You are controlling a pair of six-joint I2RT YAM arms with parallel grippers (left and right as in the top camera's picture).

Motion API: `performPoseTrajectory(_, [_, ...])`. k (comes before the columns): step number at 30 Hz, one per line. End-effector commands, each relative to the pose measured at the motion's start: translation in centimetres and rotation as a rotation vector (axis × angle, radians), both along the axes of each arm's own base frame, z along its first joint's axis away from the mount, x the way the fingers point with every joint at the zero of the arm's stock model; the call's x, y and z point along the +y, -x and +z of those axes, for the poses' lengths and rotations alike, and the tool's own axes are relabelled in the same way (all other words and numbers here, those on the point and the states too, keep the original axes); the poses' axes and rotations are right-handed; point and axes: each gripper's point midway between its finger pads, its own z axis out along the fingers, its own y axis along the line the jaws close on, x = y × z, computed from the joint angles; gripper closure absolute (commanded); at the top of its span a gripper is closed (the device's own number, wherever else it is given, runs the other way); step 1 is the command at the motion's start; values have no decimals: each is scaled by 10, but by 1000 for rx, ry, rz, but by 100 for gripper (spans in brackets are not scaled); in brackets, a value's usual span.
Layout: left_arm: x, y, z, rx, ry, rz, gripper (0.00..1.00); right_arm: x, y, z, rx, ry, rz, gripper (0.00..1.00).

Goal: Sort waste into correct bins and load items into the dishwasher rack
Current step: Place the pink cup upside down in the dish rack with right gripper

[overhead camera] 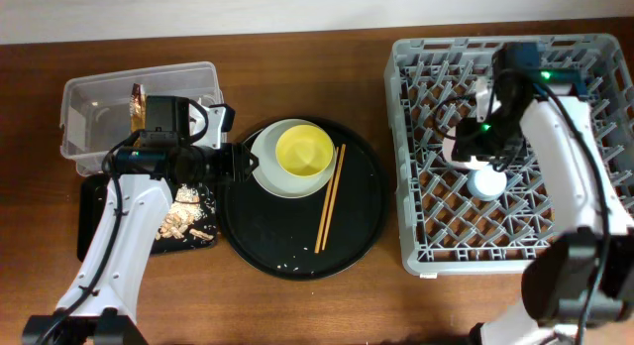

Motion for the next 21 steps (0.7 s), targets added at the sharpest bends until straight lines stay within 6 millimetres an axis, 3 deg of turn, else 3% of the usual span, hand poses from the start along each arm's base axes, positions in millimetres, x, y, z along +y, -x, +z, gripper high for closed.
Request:
performPoseTrajectory(1, [2, -1, 7, -33, -14, -13, 51, -4, -4, -14, 41, 16, -14, 61])
performPoseTrajectory(2, [2, -1, 7, -33, -14, -13, 51, -4, -5, -15, 45, 16, -14, 33])
performPoseTrajectory(3, [2, -1, 7, -33, -14, -12, 51, -5, -5, -15, 41, 16, -14, 24])
performPoseTrajectory(5, [2, -1, 7, -32, -14, -13, 51, -8, -4, -4, 13, 18, -24, 19])
performPoseTrajectory(7, [2, 0, 7, -29, -14, -13, 51, -16, 2, 25, -49, 23, -49, 19])
performPoseTrajectory(9, [2, 3, 5, -14, -15, -13, 51, -20, 20, 34, -21, 21, -67, 36])
performPoseTrajectory(10, [2, 4, 5, -8, -15, -13, 51, -22, 25, 33, 0, 19, -74, 50])
performPoseTrajectory(11, [2, 8, 3, 8, -16, -13, 51, -22, 33, 30, 32, 16, -79, 84])
performPoseTrajectory(12, [2, 9, 3, 12, -16, -13, 51, -22, 36, 30, 48, 14, -79, 91])
performPoseTrajectory(13, [2, 9, 3, 13, -16, -13, 51, -21, 40, 30, 61, 12, -79, 96])
performPoseTrajectory(15, [2, 10, 2, 19, -17, -13, 51, -18, 51, 30, 106, 1, -77, 96])
performPoseTrajectory(18, [5, 12, -1, 33, -32, -6, 51, -12, 54, 33, 103, -31, -75, 96])
performPoseTrajectory(21, [9, 16, -4, 56, -56, 5, 51, -12, 57, 47, 51, -25, -74, 96])
